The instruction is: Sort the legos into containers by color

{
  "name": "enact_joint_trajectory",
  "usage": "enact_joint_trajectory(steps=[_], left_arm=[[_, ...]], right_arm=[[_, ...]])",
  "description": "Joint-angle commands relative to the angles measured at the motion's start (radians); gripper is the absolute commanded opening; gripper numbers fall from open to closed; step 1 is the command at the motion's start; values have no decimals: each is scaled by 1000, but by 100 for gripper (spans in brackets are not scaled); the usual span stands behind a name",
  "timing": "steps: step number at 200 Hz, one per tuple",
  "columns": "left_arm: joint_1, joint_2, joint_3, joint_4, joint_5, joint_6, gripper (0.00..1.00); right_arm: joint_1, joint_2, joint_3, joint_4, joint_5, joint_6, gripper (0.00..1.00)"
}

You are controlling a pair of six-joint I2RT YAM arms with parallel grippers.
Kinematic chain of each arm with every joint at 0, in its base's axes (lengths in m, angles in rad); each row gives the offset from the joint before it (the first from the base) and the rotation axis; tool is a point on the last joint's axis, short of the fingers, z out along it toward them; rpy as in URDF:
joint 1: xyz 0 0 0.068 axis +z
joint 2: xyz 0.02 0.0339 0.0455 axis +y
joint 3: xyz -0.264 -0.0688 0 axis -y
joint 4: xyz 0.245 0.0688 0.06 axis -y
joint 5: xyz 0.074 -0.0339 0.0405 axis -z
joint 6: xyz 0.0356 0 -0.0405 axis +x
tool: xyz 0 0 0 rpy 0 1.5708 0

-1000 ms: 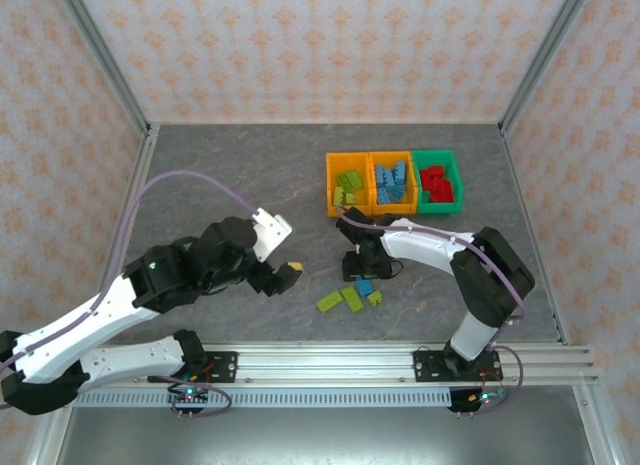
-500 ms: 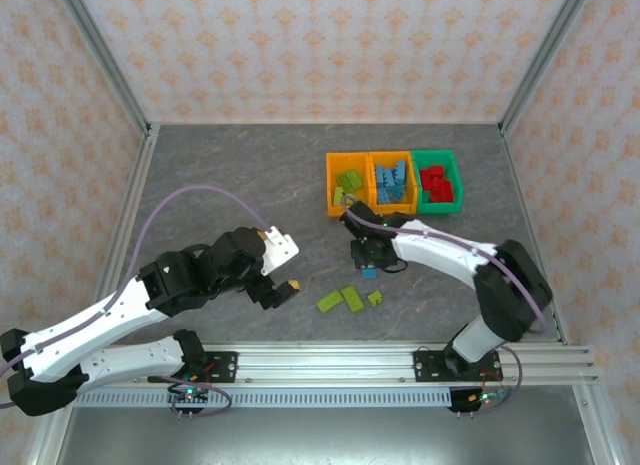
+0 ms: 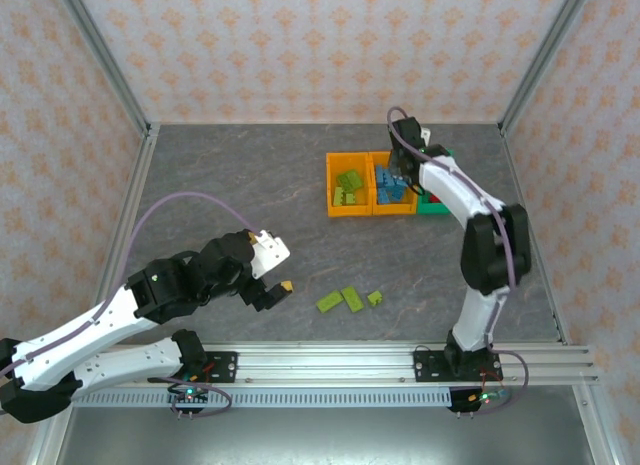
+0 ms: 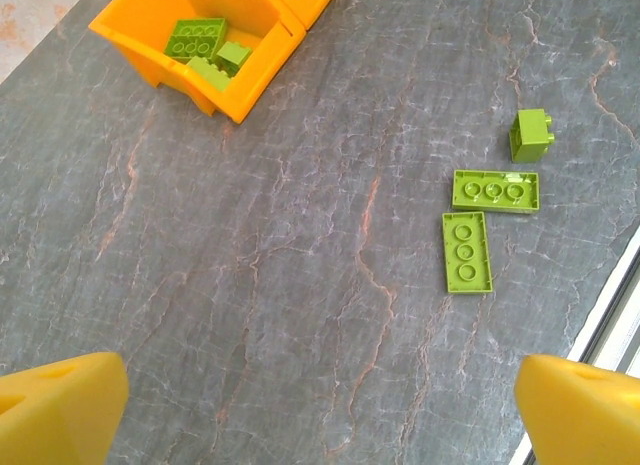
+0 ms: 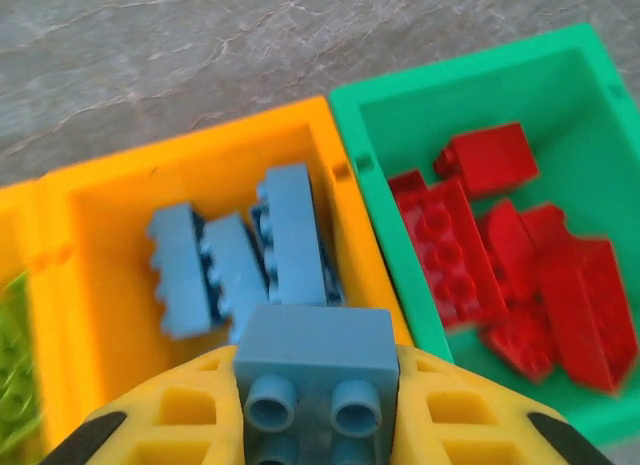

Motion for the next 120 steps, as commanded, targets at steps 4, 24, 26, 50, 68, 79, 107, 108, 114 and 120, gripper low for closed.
enact_joint_trajectory(steps=[4, 24, 26, 50, 68, 79, 107, 108, 114, 120], left_arm=[[5, -7, -10, 9, -27, 4, 100], [6, 2, -10, 6, -32, -16, 100], [5, 4, -9, 5, -32, -22, 100], [0, 78, 44, -41, 5, -119, 100], [-15, 155, 67, -34, 27, -193, 100], [-19, 197, 50, 12, 31, -245, 100], [-23, 334, 22, 119, 93, -342, 99], [-23, 339, 22, 122, 95, -345, 99], [-25, 367, 21, 140, 103, -360, 98], [-27, 398, 20, 156, 114, -371, 96]], right_arm=[[-4, 104, 148, -91, -88, -45, 38], [-3, 109, 186, -122, -127, -14, 49], [-3, 104, 184, -123, -129, -11, 50], [-2, 18, 134, -132, -135, 15, 56], [-2, -81, 76, -160, -144, 31, 57], [-2, -161, 22, -162, -172, 42, 58], [0, -387, -158, -177, -322, 62, 62], [0, -395, -165, -178, -329, 63, 63], [2, -443, -205, -183, -363, 66, 64], [6, -493, -247, -192, -392, 70, 65]])
